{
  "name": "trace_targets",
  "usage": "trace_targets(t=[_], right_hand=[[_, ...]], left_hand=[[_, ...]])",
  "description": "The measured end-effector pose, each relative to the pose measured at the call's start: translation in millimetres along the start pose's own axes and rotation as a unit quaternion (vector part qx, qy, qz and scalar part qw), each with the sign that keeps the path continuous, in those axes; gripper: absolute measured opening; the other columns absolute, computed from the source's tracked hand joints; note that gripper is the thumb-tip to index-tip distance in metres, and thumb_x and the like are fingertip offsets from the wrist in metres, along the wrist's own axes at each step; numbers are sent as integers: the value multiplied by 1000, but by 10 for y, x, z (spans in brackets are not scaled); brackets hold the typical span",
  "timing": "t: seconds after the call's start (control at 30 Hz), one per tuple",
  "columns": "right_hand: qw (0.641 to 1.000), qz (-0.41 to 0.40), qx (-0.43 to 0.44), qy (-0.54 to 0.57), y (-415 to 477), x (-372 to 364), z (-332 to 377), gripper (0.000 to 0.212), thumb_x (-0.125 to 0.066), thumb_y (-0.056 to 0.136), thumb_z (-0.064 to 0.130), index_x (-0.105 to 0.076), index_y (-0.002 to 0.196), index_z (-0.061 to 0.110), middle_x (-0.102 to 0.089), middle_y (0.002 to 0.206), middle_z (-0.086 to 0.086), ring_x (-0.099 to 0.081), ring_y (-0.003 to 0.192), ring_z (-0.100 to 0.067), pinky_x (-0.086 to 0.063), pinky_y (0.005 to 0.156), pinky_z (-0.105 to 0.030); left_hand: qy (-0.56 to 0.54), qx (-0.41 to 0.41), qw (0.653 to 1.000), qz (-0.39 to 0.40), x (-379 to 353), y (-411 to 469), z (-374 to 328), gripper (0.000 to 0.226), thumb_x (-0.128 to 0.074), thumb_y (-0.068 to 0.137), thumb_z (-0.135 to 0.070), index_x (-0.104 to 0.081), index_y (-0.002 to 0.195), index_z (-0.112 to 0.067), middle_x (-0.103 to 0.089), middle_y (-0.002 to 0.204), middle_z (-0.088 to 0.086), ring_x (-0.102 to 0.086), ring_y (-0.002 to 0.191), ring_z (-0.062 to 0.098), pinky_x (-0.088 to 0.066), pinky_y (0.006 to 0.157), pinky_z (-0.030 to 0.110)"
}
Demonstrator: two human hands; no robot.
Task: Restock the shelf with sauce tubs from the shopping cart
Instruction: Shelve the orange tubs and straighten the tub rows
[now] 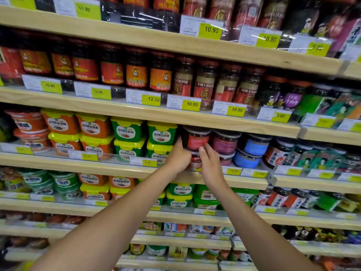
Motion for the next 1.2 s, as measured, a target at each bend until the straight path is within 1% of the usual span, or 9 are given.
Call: trace_targets(t=[0.23,0.3,0.4,0.53,0.6,0.77,0.87,1.1,1.2], right_hand=[[1000,-6,13,23,-48,88,118,31,-44,87,75,-48,117,68,-59,129,9,-68,105,-28,-55,93,-55],[999,-32,9,28,-109,78,166,48,-40,86,74,-51,127,54,-49,129,9,-65,109,-28,-51,98,-54],[999,-26,19,21,-155,52,204,72,-34,84,74,-47,143,34,-43,133,8,-62,115,-29,-48,103,-53],[999,-8,10,37,-159,77,224,46,-37,93,68,-46,136,55,-49,135,11,-67,106,-26,-53,97,-51],[999,1,4,51,-129,110,196,25,-41,94,65,-46,118,70,-58,130,14,-69,104,-25,-54,95,-52],[997,-38,3,67,-156,171,188,37,-42,106,41,-53,137,25,-46,127,2,-70,74,-12,-60,79,-40],[997,-19,0,70,-193,138,190,42,-40,106,44,-50,143,25,-45,127,4,-71,79,-16,-59,84,-44],[991,55,-48,115,-201,206,265,47,-41,106,44,-35,151,32,-62,129,5,-74,82,-18,-60,80,-44],[992,31,-48,109,-204,225,250,46,-43,105,46,-42,147,28,-58,133,0,-75,84,-17,-60,72,-37]], left_hand=[[10,-37,999,-29,-16,-361,-11,61,-56,76,-38,-45,136,-44,-58,133,-6,-66,103,18,-60,84,40],[-20,-37,999,-32,-8,-237,-80,46,-62,87,-25,-48,129,-37,-64,122,-2,-69,86,12,-61,69,25],[-42,-9,999,-22,21,-54,-148,50,-52,92,-7,-44,135,-33,-71,104,6,-71,61,18,-59,55,29],[-35,-32,999,-16,42,-83,-89,42,-58,93,-17,-52,125,-44,-70,103,-14,-69,91,12,-57,81,28],[-10,-43,999,-21,73,-188,-6,43,-56,96,-17,-48,126,-47,-65,101,-21,-64,86,4,-55,75,15],[8,-47,998,-28,92,-176,29,57,-51,95,-17,-39,140,-50,-69,113,-10,-68,92,20,-56,77,36],[-8,-38,999,-11,61,-97,-118,45,-58,96,-20,-44,130,-45,-66,104,-15,-63,88,7,-50,71,21],[-21,-28,999,-3,61,-132,-75,47,-50,97,-16,-49,139,-36,-72,101,1,-68,72,23,-55,56,38],[-11,-3,1000,-19,75,-184,34,61,-46,94,-8,-40,146,-38,-74,91,12,-63,57,23,-46,46,30]])
Point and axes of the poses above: each hand's wrist, its own y-axis towards the middle knuckle, its own x-axis out of the back of the hand, z = x × y, the point moved 2 cm from there along y, towards the middle knuckle
